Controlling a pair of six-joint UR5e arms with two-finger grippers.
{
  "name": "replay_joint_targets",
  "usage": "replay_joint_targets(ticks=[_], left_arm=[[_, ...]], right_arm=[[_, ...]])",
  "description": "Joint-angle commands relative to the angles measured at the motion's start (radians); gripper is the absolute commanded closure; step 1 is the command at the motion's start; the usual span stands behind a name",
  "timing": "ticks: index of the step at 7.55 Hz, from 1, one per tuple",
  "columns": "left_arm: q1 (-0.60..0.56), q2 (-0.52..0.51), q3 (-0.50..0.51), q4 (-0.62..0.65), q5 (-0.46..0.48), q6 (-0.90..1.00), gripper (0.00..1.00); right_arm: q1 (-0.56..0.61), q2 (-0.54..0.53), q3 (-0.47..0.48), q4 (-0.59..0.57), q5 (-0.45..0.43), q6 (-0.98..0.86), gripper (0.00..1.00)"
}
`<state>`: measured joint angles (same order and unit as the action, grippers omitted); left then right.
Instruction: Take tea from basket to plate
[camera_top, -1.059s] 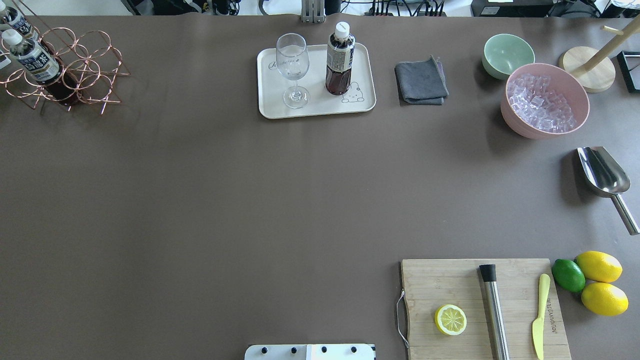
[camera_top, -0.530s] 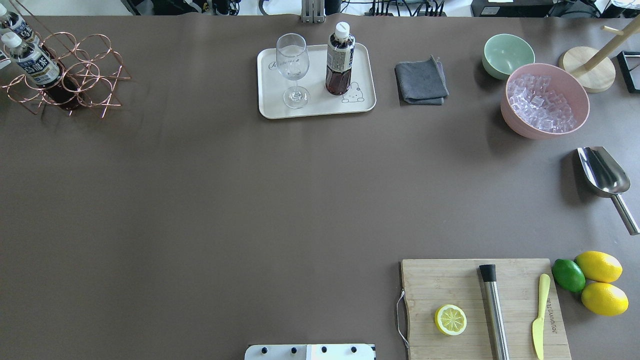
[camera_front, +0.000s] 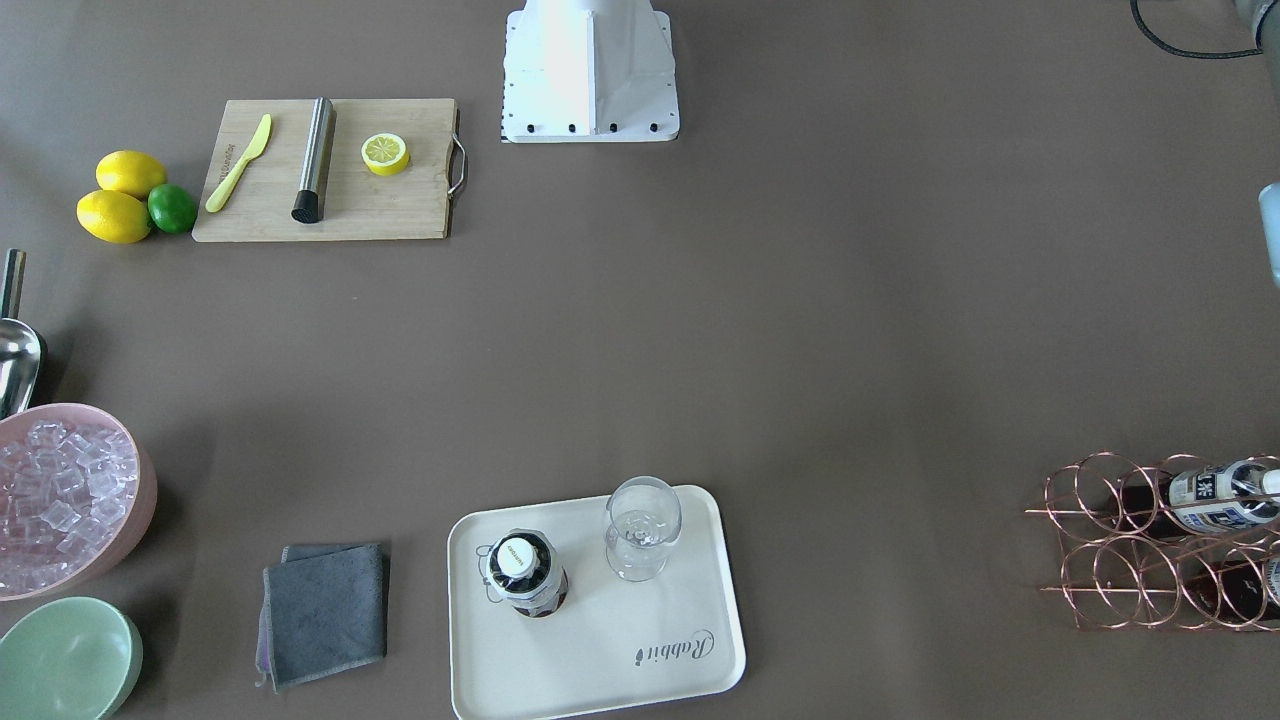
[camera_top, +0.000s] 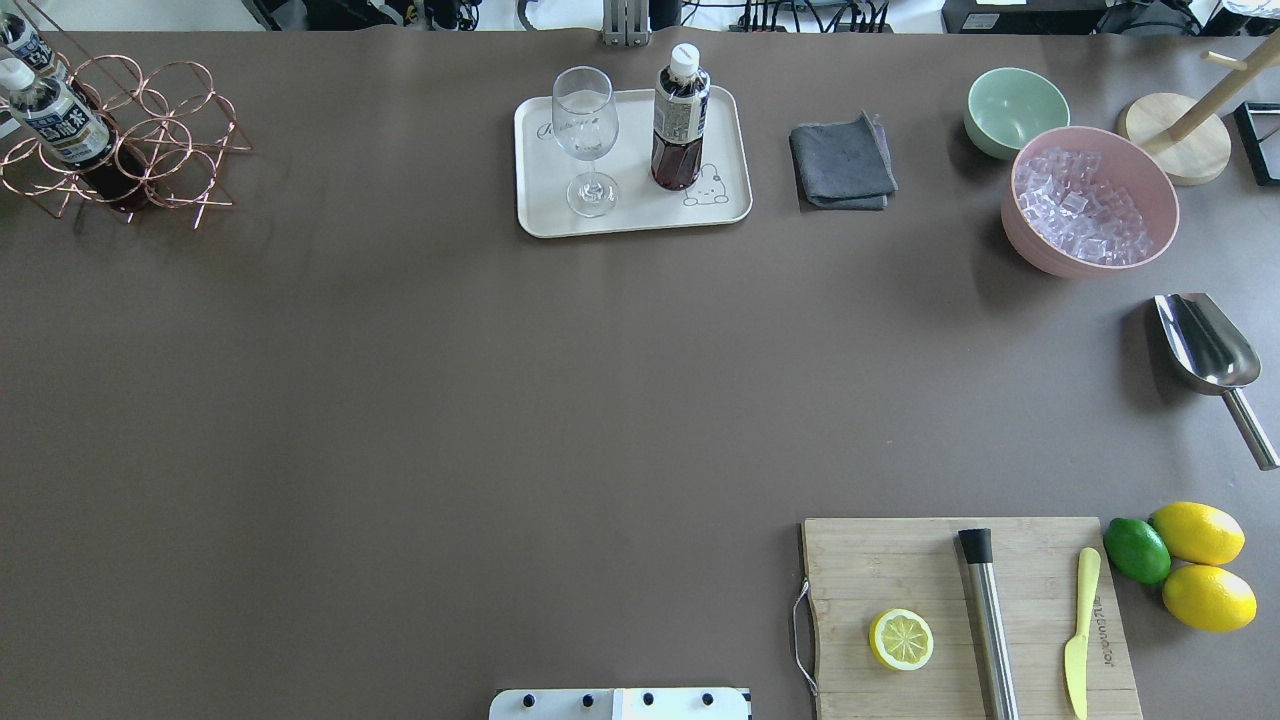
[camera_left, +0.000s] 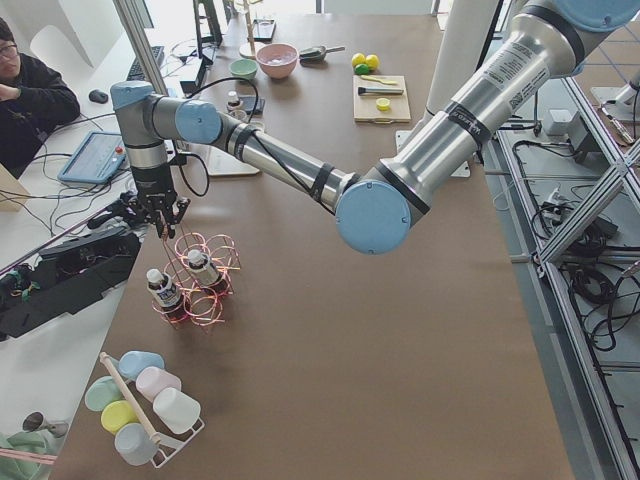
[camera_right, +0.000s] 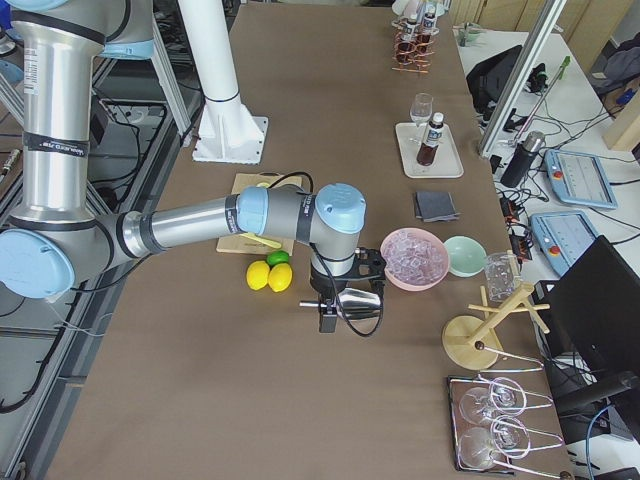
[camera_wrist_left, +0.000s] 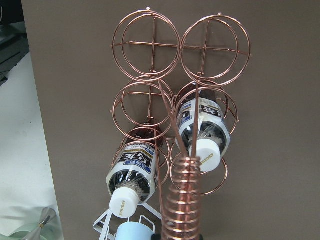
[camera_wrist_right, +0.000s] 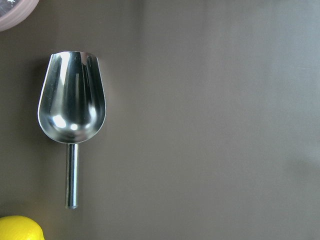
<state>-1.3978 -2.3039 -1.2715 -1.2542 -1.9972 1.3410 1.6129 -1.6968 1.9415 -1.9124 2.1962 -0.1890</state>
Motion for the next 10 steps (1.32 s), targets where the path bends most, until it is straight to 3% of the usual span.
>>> replay_joint_targets(ticks=[1,5,6,8,10], left_arm=[[0.013,0.000,0.000,-0.001,0.000,-0.002,1.00],[0.014,0.001,0.003,-0.011,0.000,0.001,1.00],[0.019,-0.003,0.004,-0.013,0.000,0.001,0.79],[0.025,0.000,0.001,-0.023,-0.002,0.007,0.02],[0.022,0.001,0.003,-0.034,-0.002,0.003,0.02]], right_arm=[[0.022,0.009,0.013,0.009,0.003,0.002,0.00],[0.088,0.008,0.002,0.001,0.034,-0.001,0.00],[0.090,0.008,0.002,0.001,0.036,-0.001,0.00],[0.090,0.006,-0.001,0.003,0.036,0.000,0.00],[0.090,0.008,-0.010,0.004,0.037,0.000,0.00]])
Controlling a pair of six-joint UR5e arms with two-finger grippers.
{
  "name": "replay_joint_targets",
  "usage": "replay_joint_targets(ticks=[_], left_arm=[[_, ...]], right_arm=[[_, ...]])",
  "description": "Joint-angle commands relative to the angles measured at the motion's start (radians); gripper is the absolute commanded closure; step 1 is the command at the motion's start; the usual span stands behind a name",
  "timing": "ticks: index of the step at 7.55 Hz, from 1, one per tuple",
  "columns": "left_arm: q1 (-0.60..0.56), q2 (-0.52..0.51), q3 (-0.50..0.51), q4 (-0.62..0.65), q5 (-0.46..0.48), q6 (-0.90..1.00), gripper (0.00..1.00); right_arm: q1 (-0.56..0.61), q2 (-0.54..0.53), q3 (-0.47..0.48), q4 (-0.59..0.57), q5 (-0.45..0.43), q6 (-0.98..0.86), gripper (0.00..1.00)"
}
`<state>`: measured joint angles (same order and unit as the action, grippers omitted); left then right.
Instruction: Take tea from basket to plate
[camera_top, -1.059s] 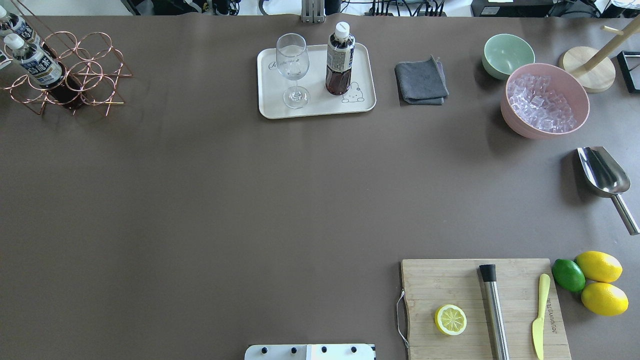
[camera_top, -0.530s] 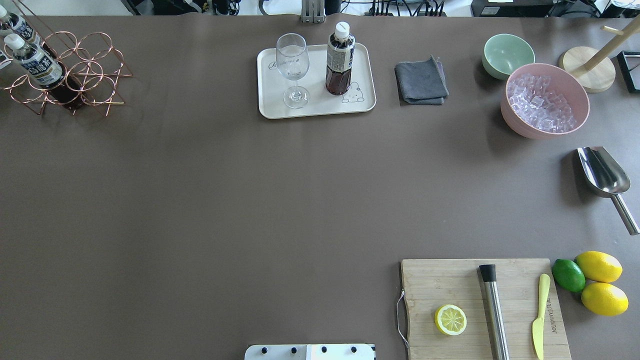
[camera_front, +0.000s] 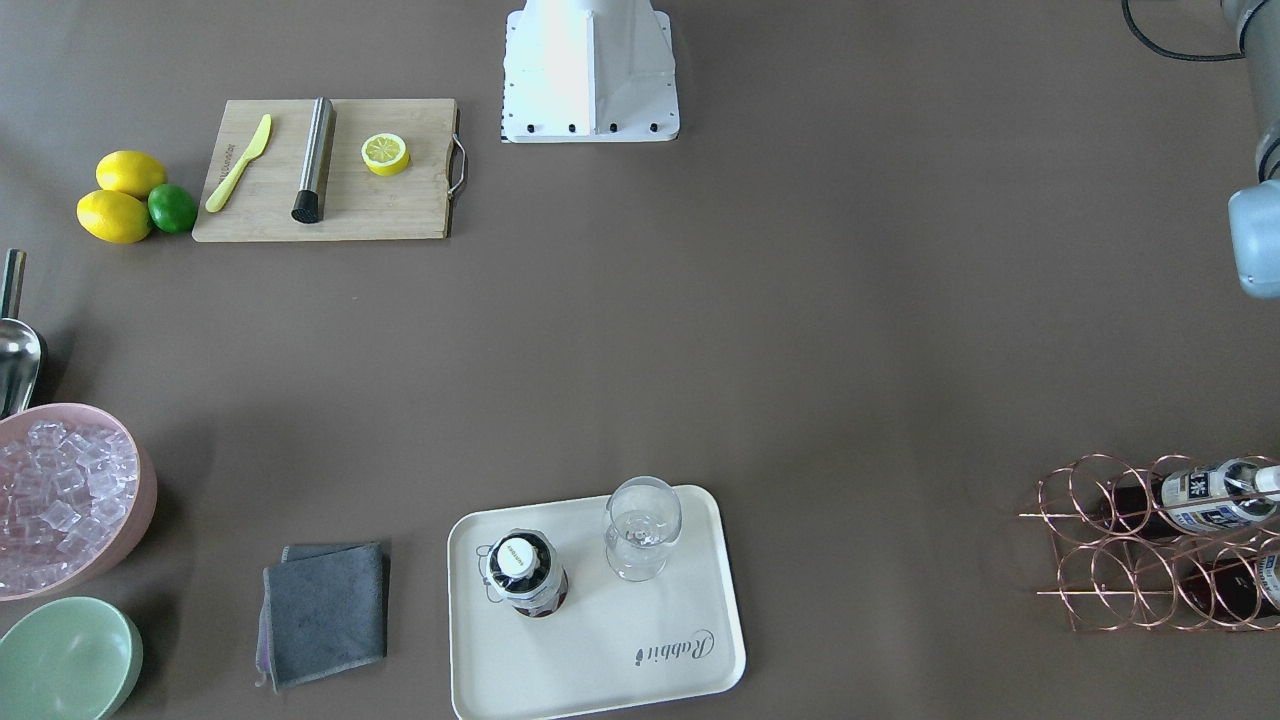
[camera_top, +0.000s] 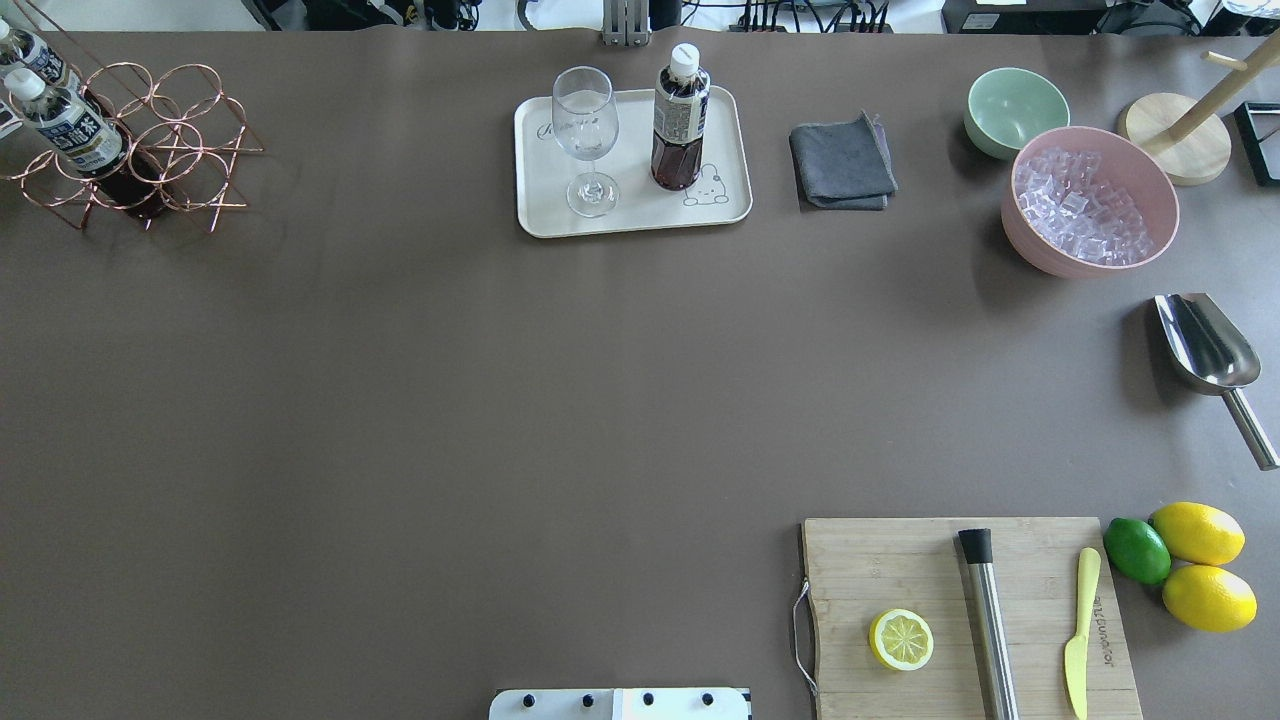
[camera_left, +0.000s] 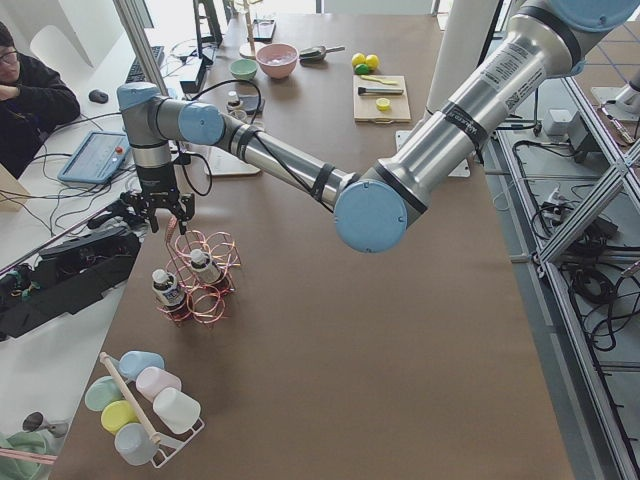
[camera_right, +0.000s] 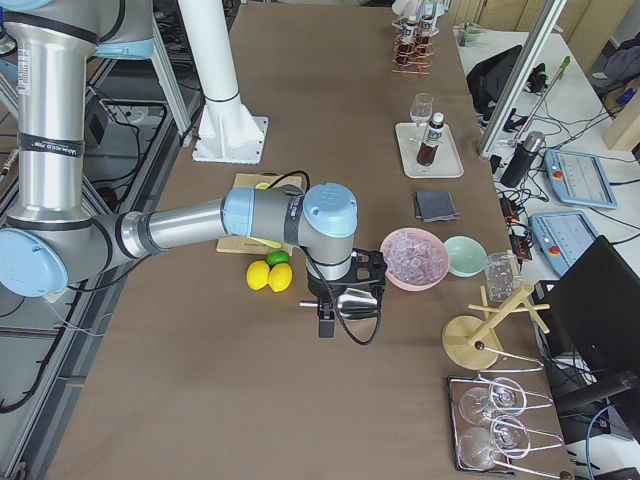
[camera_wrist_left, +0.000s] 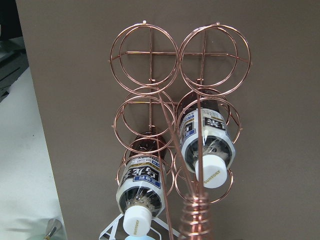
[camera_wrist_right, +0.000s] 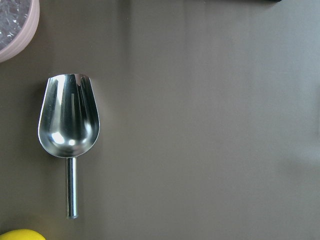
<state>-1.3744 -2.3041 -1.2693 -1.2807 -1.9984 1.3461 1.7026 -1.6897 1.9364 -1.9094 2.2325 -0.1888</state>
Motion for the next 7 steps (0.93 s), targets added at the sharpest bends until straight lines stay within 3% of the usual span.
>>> replay_joint_targets(ticks=[1,5,7], left_arm=[[-0.006,0.002,0.002,-0.006,-0.002,-0.002,0.02],[-0.078,0.008,-0.022,0.017,-0.039,0.008,0.02],[-0.132,0.094,-0.213,0.125,-0.069,0.008,0.02]], right_arm=[[0.000,0.001,-0.004,0.001,0.001,0.000,0.00],[-0.001,0.001,-0.010,0.003,0.001,0.000,0.00],[-0.001,0.001,-0.008,0.003,0.001,0.000,0.00]])
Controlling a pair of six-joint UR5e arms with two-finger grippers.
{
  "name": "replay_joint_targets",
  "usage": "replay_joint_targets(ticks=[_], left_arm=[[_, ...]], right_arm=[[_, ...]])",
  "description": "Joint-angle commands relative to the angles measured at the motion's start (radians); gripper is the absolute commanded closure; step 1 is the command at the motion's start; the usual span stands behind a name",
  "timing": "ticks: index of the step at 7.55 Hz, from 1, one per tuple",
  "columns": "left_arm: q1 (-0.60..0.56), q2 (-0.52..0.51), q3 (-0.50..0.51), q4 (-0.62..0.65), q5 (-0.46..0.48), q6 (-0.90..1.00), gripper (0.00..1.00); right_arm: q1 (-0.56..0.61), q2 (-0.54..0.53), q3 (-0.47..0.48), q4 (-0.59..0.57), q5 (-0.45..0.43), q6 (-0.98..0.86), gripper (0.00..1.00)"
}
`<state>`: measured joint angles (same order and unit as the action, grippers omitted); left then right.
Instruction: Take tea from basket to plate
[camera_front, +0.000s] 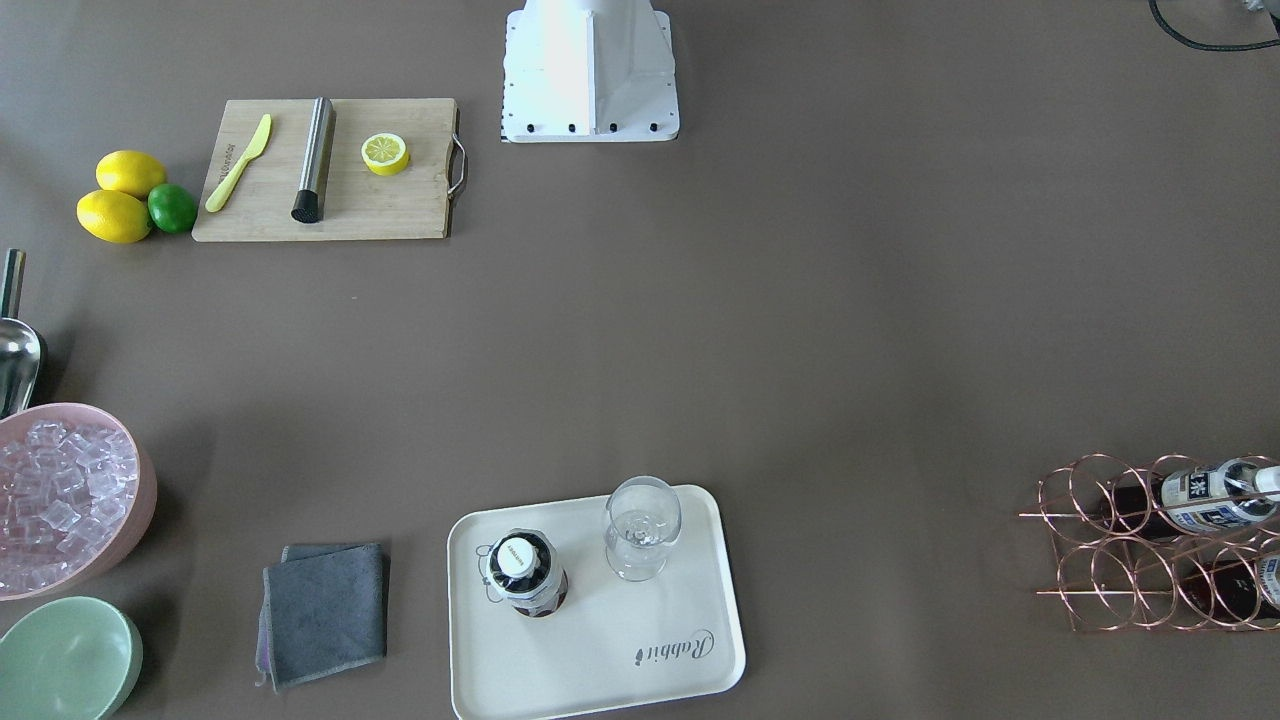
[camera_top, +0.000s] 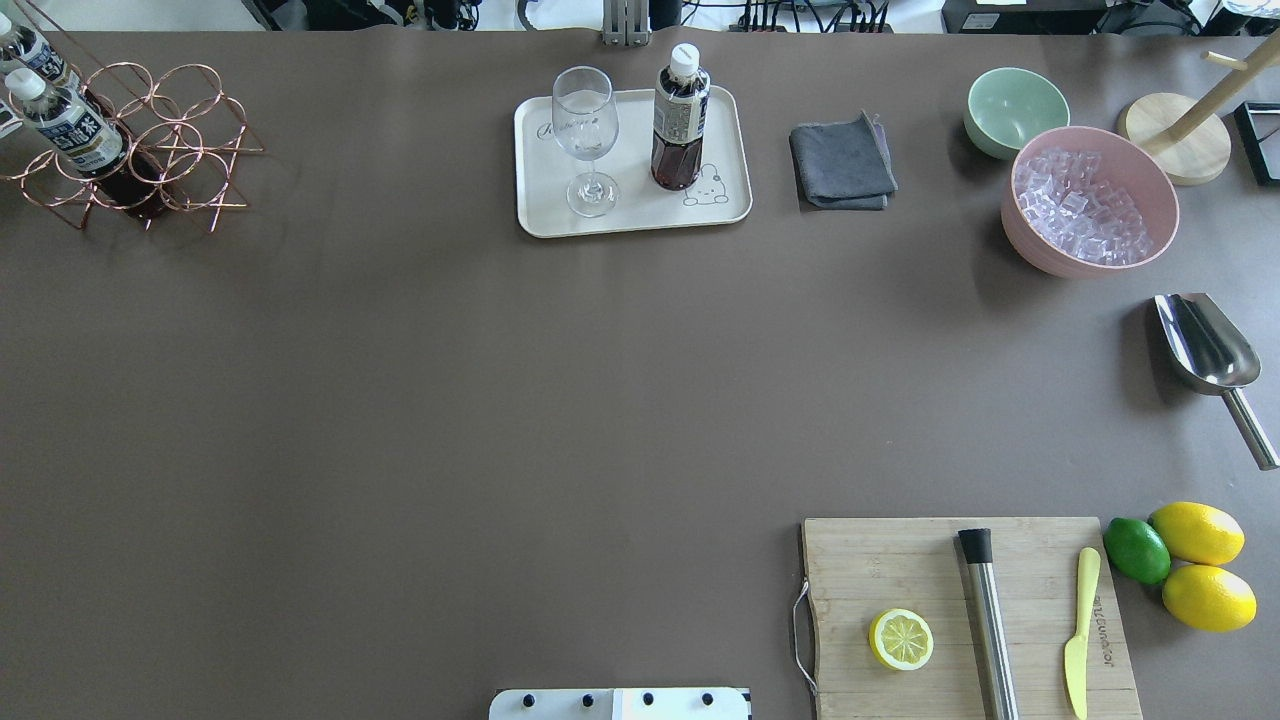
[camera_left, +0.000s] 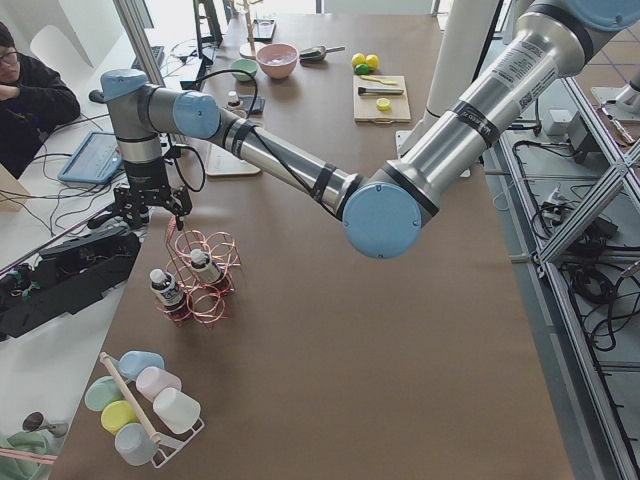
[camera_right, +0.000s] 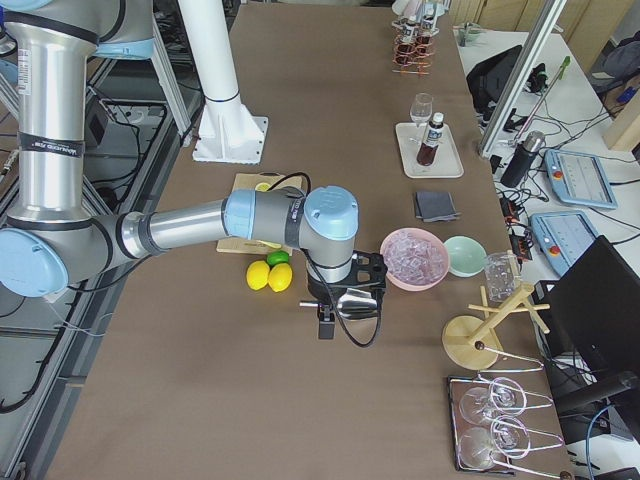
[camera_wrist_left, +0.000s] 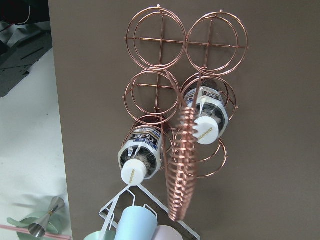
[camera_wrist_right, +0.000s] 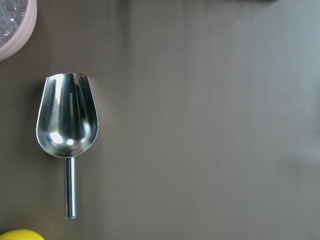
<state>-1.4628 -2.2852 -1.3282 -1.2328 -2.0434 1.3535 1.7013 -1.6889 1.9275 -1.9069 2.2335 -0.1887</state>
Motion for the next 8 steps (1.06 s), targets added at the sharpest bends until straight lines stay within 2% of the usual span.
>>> replay_joint_targets(ticks=[1,2,4,6,8], left_arm=[[-0.072,0.234,-0.327,0.088,-0.034,-0.002,0.02],[-0.076,0.318,-0.430,0.088,-0.043,-0.008,0.02],[-0.140,0.415,-0.421,0.119,-0.116,-0.078,0.02],[-0.162,0.502,-0.386,0.116,-0.132,-0.460,0.02],[-0.151,0.573,-0.336,0.104,-0.223,-0.920,0.02]], right_arm=[[0.000,0.000,-0.001,0.000,0.000,0.000,0.00],[0.000,0.000,-0.002,0.002,0.000,0.000,0.00],[0.000,0.000,-0.002,0.002,0.000,0.000,0.00],[0.000,0.000,-0.002,0.002,0.000,0.000,0.00],[0.000,0.002,-0.001,0.003,0.000,-0.002,0.00]])
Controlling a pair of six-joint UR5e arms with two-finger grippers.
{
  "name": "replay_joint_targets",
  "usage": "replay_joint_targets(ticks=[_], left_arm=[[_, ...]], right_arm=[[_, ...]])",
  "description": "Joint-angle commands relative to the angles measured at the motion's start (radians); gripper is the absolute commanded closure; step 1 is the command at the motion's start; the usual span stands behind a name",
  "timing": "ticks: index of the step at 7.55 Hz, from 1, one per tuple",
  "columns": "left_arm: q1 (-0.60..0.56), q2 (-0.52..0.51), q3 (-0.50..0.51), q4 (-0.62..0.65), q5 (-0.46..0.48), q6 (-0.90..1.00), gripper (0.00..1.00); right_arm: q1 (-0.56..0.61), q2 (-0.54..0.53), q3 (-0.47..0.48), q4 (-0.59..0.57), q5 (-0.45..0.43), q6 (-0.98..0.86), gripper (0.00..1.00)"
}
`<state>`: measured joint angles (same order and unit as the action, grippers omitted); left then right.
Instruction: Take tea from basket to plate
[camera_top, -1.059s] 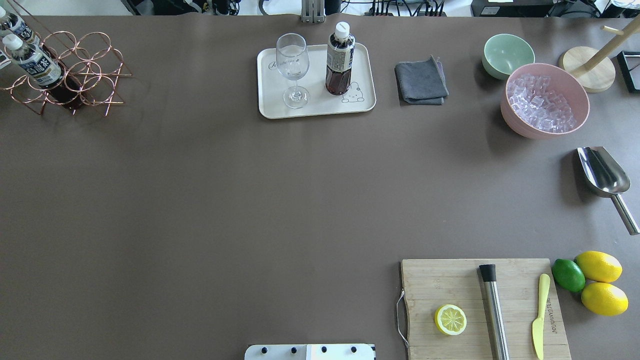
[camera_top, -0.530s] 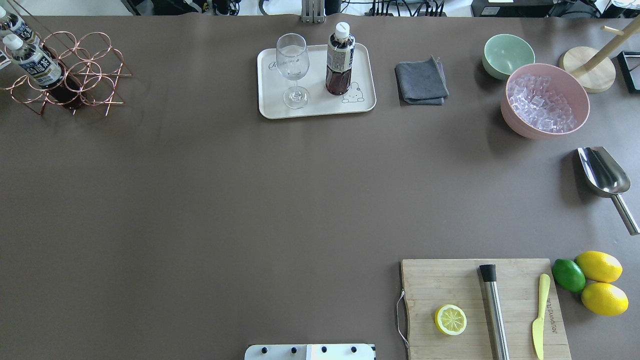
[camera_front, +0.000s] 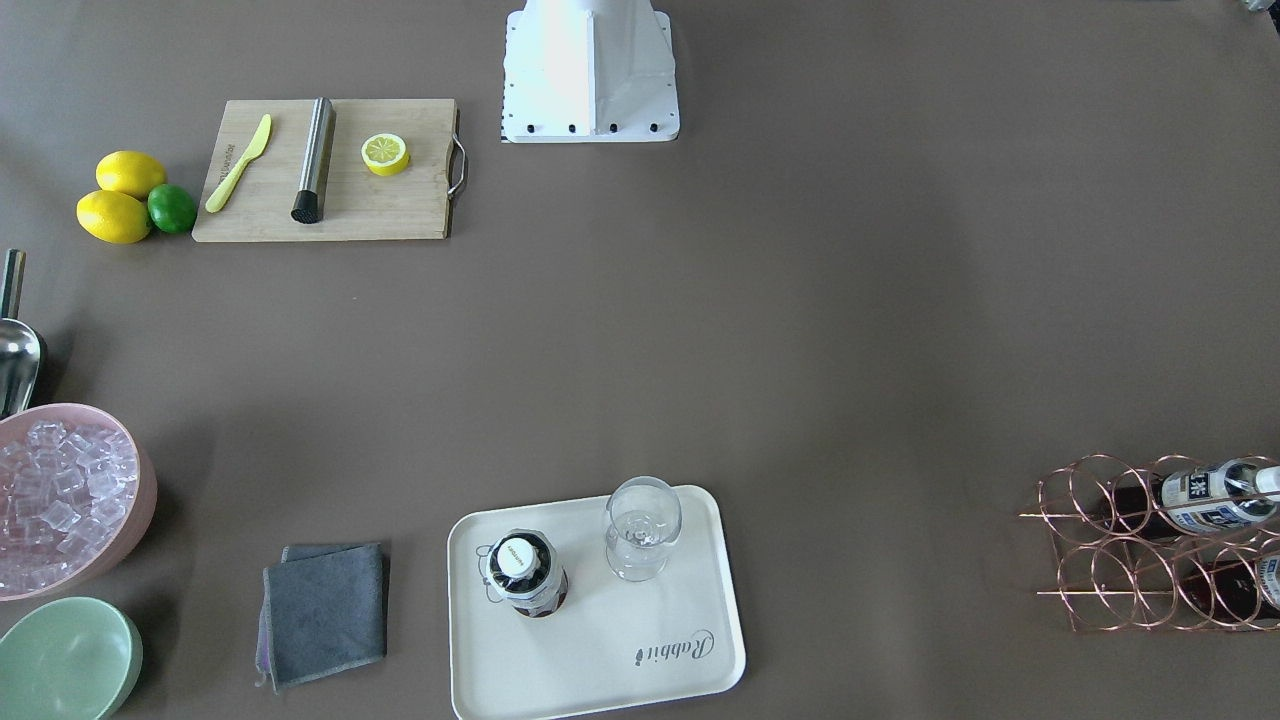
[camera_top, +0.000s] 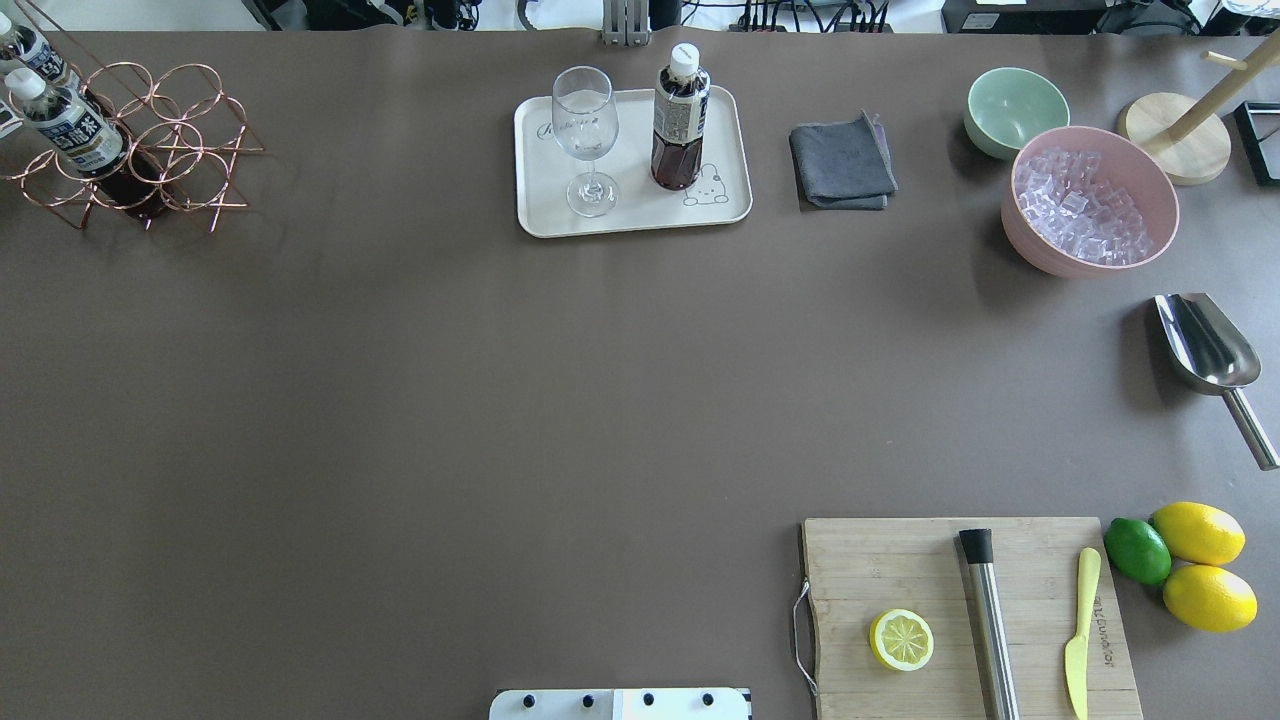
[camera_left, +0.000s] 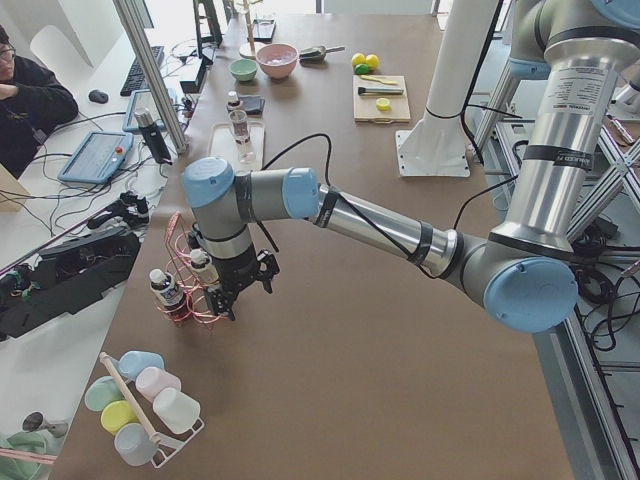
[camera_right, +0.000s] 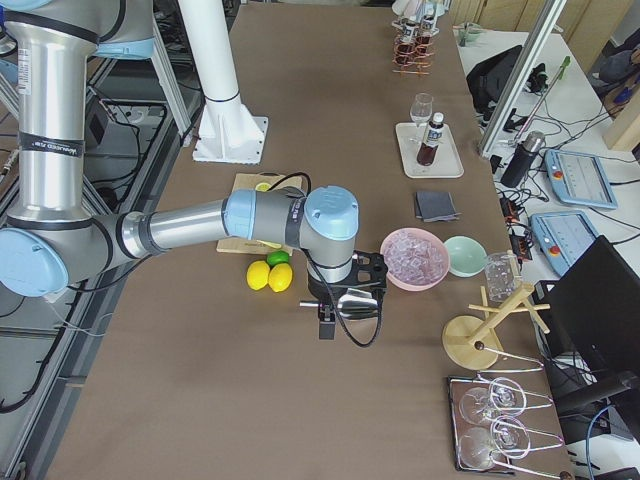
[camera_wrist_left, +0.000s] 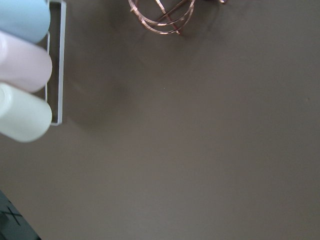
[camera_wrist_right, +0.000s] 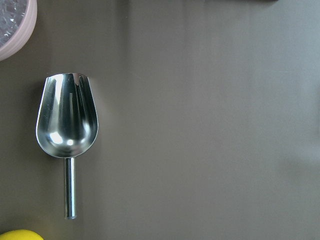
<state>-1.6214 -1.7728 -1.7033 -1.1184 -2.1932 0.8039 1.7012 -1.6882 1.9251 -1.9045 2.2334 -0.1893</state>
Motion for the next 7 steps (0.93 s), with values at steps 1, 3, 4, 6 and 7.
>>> replay_joint_targets(ticks=[1,3,4,6,7], left_arm=[[0.020,0.056,0.119,-0.106,-0.082,-0.440,0.02],[0.026,0.049,0.255,-0.251,-0.112,-0.515,0.02],[0.049,0.038,0.293,-0.312,-0.167,-0.642,0.02],[0.060,0.052,0.287,-0.356,-0.174,-0.717,0.02],[0.060,0.049,0.277,-0.356,-0.174,-0.720,0.02]], right_arm=[[0.000,0.002,0.003,0.001,0.000,-0.004,0.00],[0.000,0.005,0.008,0.005,0.000,-0.005,0.00],[0.000,0.004,0.011,0.010,0.000,-0.007,0.00],[0.000,0.004,-0.001,0.024,0.000,-0.007,0.00],[0.000,0.004,-0.003,0.022,0.002,-0.009,0.00]])
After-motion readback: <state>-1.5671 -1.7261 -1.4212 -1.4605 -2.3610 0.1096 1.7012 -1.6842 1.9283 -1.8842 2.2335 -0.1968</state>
